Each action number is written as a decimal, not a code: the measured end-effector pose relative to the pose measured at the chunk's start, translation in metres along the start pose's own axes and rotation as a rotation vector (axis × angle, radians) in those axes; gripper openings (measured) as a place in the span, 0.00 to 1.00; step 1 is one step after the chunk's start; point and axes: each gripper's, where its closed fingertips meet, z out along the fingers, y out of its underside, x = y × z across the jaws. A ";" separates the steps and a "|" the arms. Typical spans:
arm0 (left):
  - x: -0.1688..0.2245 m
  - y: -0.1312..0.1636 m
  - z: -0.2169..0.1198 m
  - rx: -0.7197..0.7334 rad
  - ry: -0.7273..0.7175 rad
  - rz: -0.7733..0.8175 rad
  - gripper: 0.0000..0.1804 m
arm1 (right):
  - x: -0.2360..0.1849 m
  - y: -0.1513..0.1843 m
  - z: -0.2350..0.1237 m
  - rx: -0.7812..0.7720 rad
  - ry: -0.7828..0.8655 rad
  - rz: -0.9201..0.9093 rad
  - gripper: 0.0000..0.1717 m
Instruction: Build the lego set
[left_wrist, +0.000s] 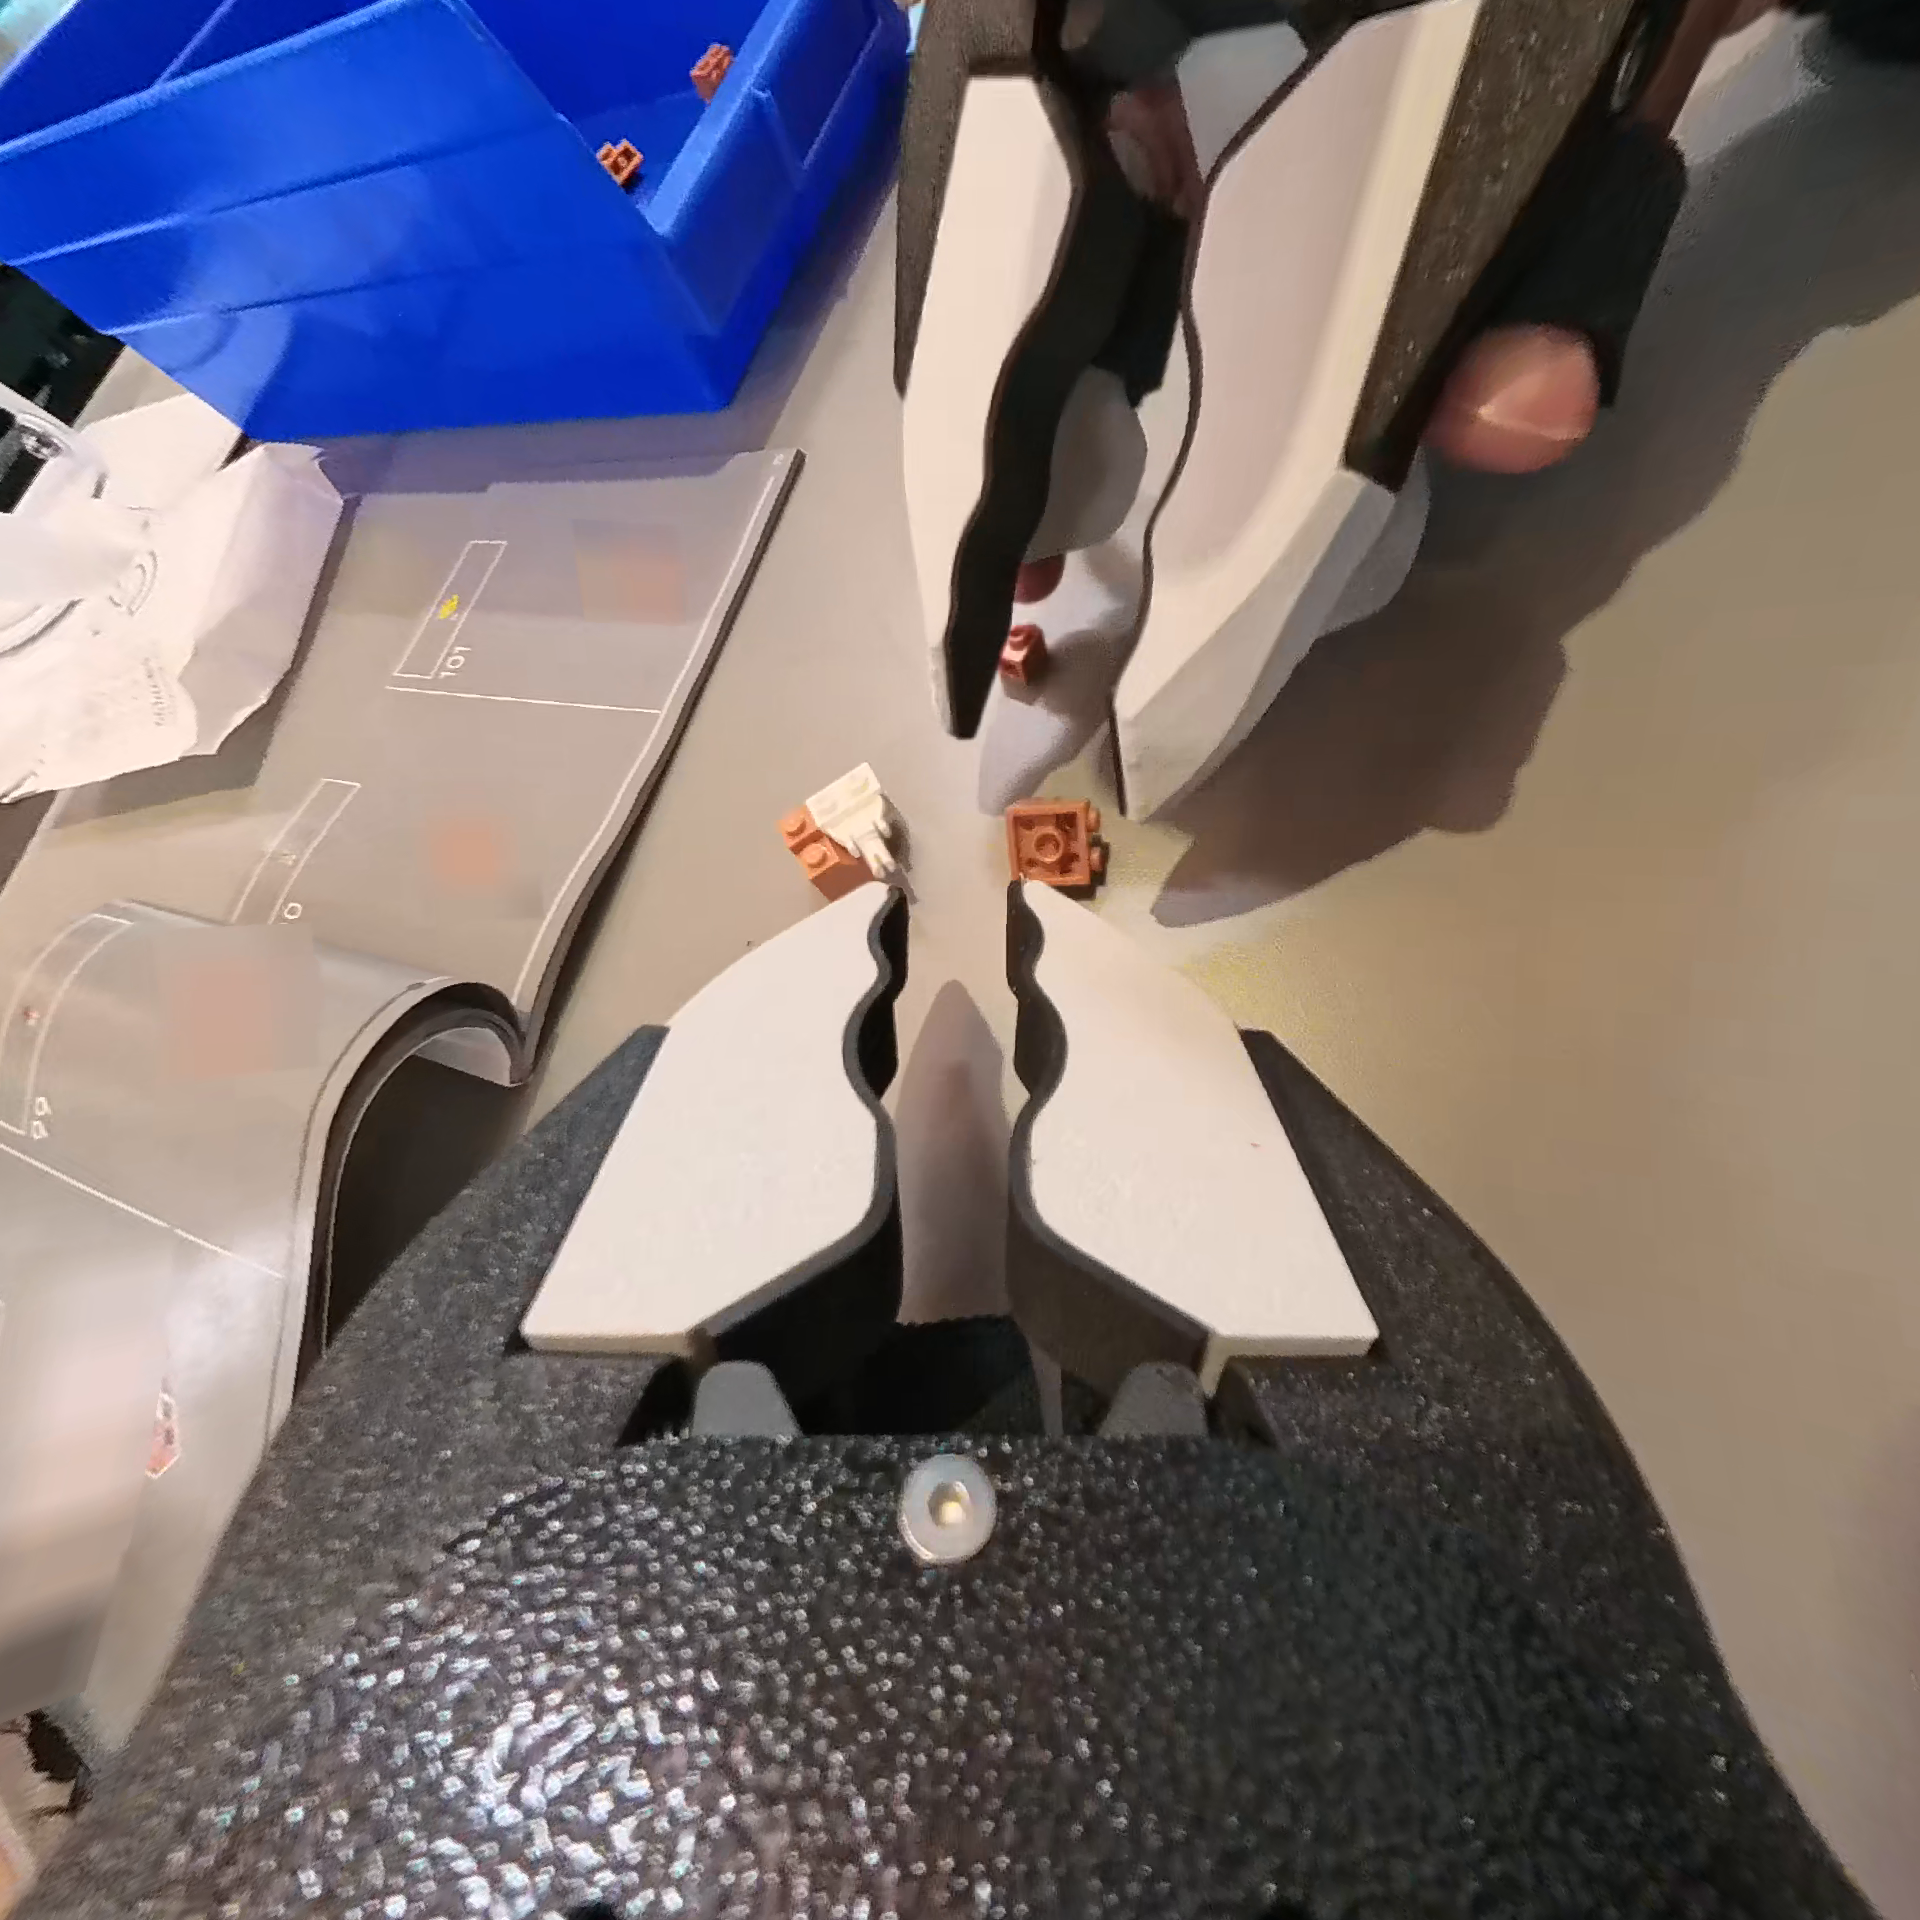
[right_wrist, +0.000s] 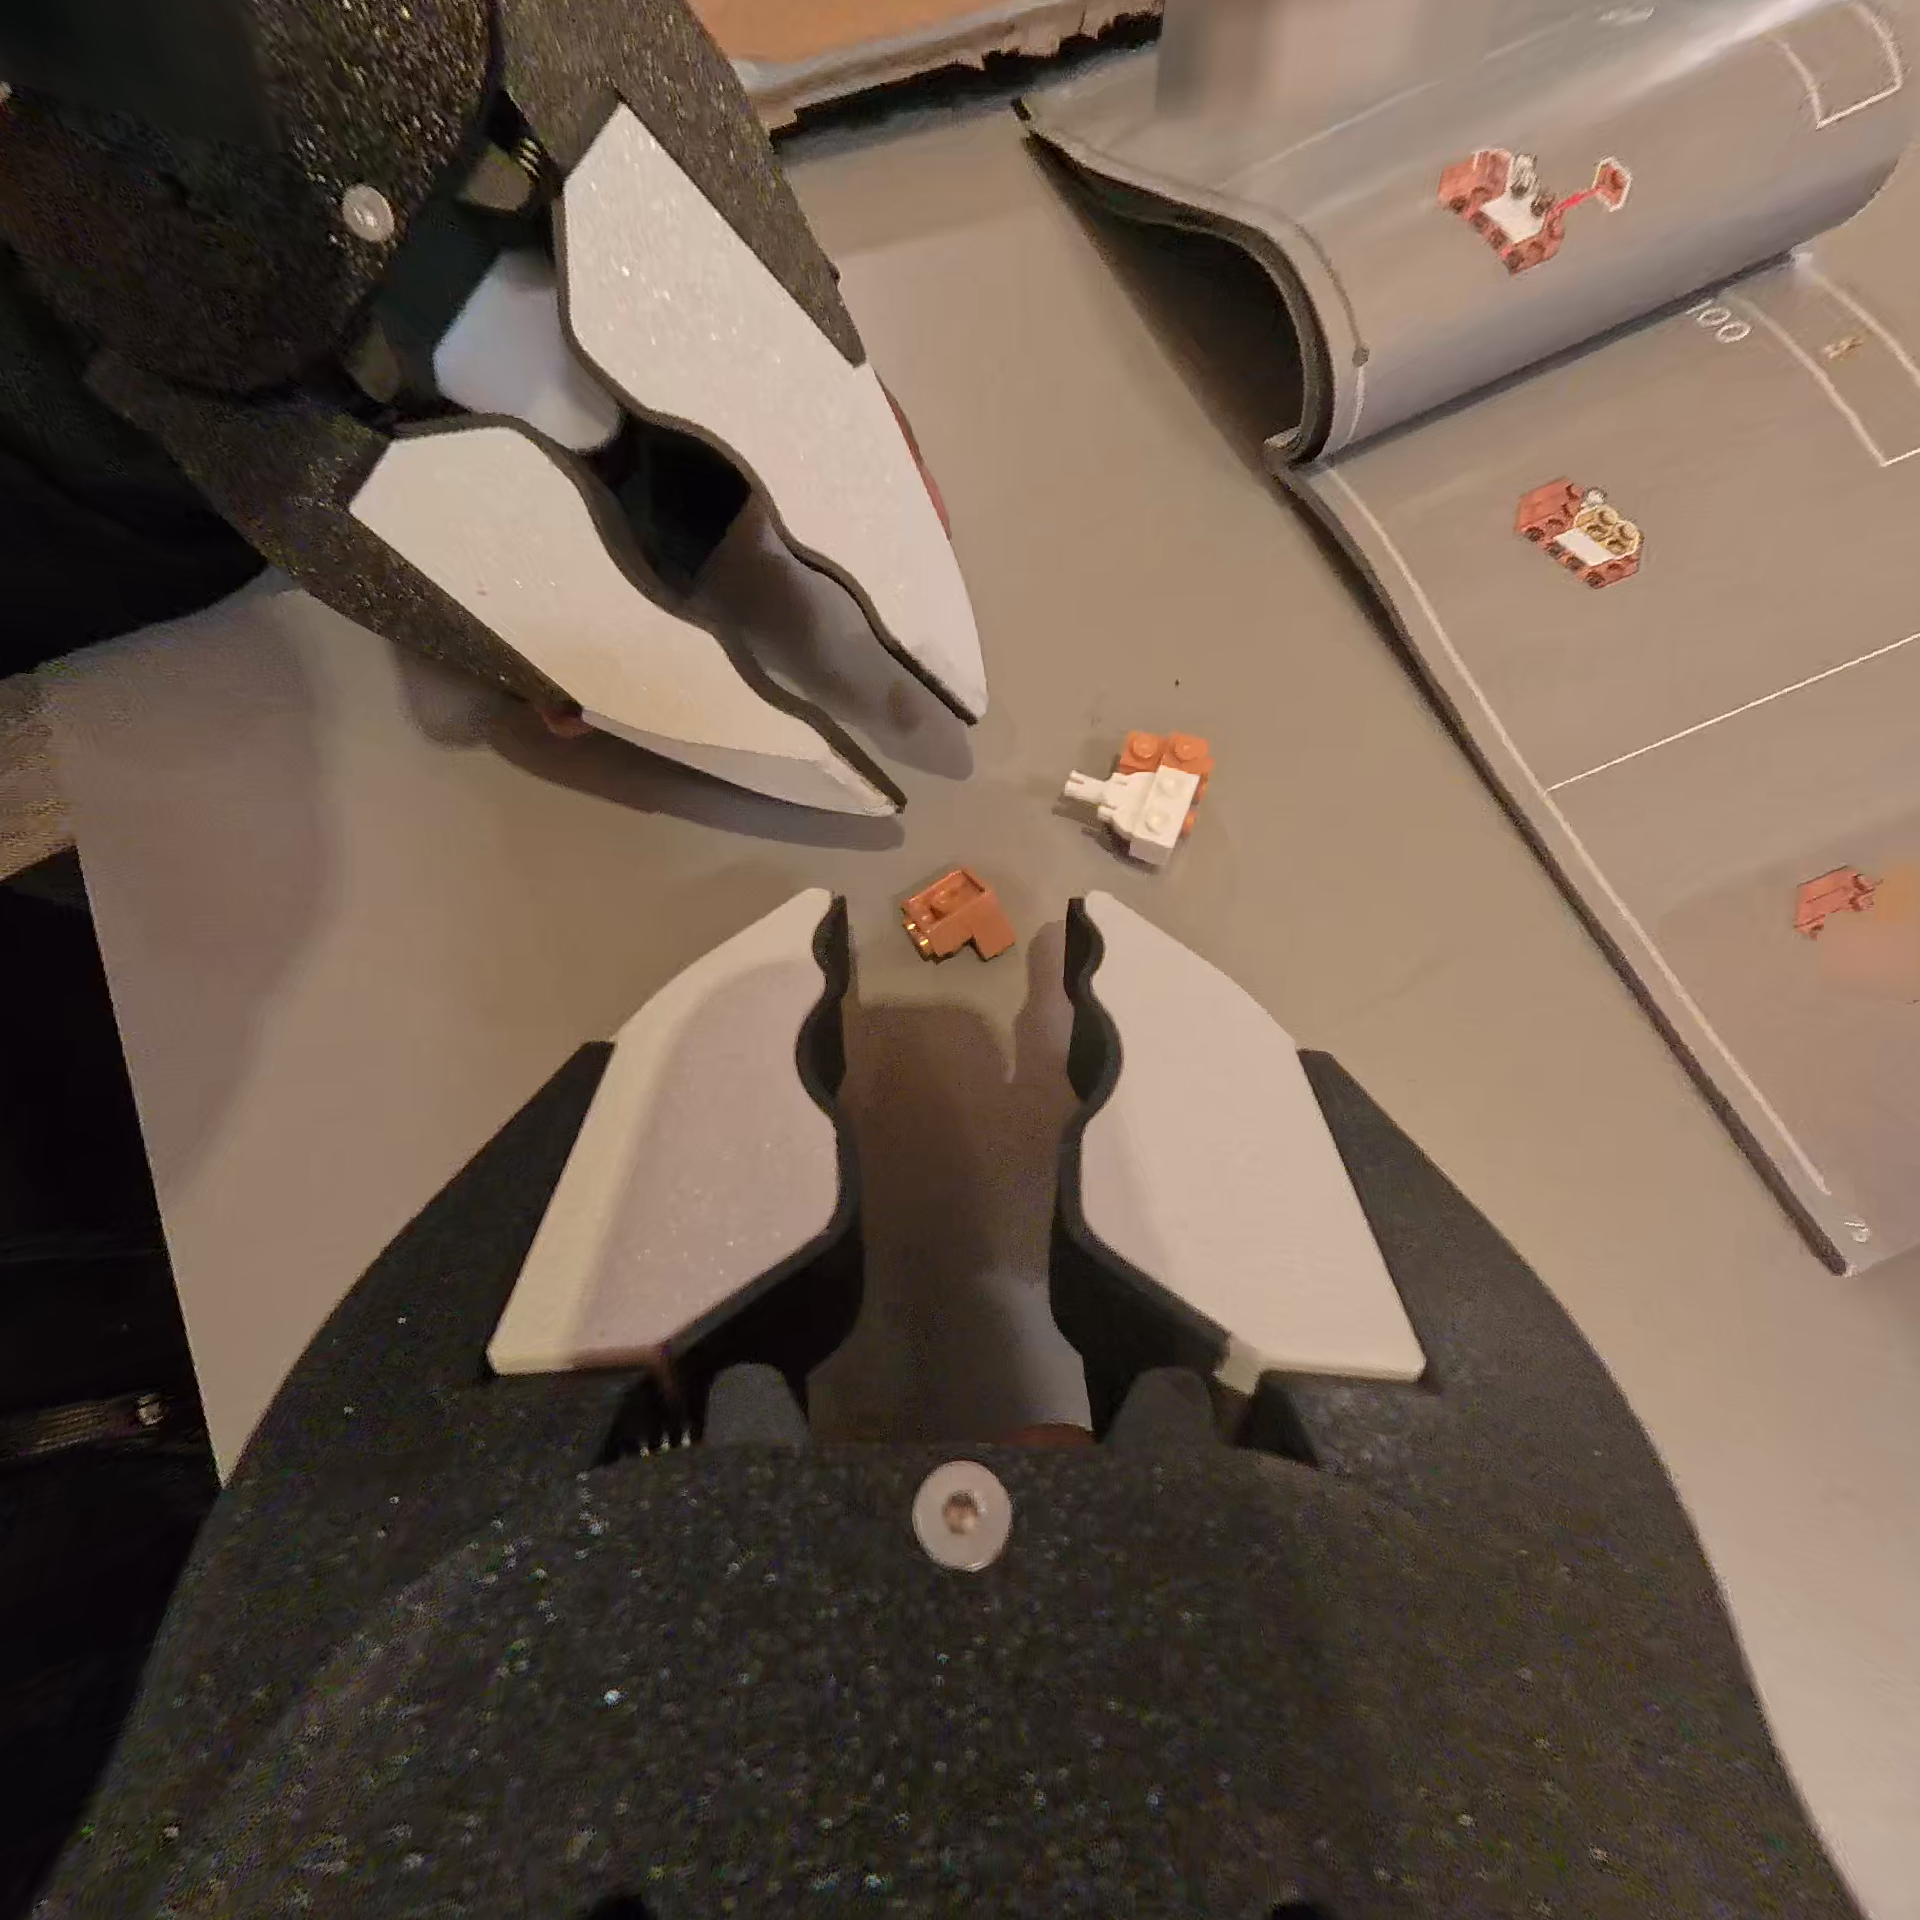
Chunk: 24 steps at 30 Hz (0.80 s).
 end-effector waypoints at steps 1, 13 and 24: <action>0.001 0.000 0.000 -0.002 0.000 0.003 0.10 | -0.001 0.001 0.001 -0.007 0.001 -0.001 0.23; -0.001 0.002 -0.003 -0.014 -0.010 -0.005 0.09 | 0.005 0.006 0.011 -0.057 0.071 -0.115 0.05; -0.003 0.008 -0.003 -0.043 -0.004 -0.048 0.09 | -0.005 0.004 0.008 -0.025 0.039 -0.403 0.00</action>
